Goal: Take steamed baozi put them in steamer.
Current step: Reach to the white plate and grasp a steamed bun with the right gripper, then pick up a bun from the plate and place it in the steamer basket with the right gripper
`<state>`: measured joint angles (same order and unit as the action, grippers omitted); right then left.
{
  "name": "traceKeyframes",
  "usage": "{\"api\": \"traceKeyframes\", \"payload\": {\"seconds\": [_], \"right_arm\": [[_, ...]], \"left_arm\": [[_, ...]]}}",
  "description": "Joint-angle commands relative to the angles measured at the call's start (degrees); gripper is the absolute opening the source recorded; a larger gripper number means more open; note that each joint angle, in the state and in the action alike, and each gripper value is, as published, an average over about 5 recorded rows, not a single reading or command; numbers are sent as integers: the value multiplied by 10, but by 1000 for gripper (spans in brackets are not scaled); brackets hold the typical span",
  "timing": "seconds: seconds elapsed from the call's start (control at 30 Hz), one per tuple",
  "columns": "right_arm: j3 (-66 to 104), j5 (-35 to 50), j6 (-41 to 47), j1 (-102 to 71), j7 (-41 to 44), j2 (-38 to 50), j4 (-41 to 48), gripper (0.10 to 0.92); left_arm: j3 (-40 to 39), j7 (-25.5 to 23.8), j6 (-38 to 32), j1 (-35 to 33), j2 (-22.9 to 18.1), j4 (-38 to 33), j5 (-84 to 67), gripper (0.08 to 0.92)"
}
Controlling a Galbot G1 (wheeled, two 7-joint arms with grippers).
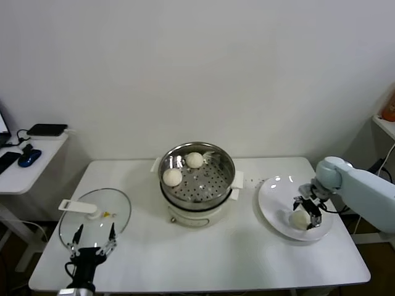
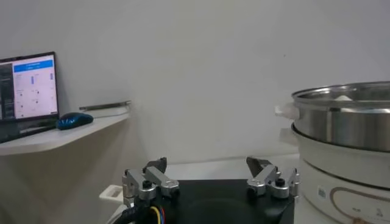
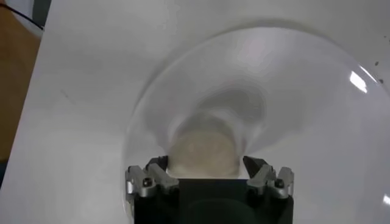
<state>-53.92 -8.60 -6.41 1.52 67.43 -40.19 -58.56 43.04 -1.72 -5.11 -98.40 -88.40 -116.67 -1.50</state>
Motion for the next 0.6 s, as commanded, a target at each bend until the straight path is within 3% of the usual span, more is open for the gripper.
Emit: {"api": "traceKeyframes", "payload": {"seconds": [0.03, 0.23, 0.47, 0.6], "right_arm": [[2, -1, 0, -3, 1, -2, 1, 739], [3, 2, 0, -2, 0, -1, -1, 649], [-7, 22, 4, 19, 1, 0, -8, 653], [-52, 84, 26, 74, 1, 1, -20, 653]], "left_arm": [[0, 0, 0, 1, 0, 1, -1, 823], [-1, 0, 0, 1, 0, 1, 0, 823], [0, 0, -1, 0, -1, 0, -1, 823], [0, 1, -1, 0, -1, 0, -1, 823]]}}
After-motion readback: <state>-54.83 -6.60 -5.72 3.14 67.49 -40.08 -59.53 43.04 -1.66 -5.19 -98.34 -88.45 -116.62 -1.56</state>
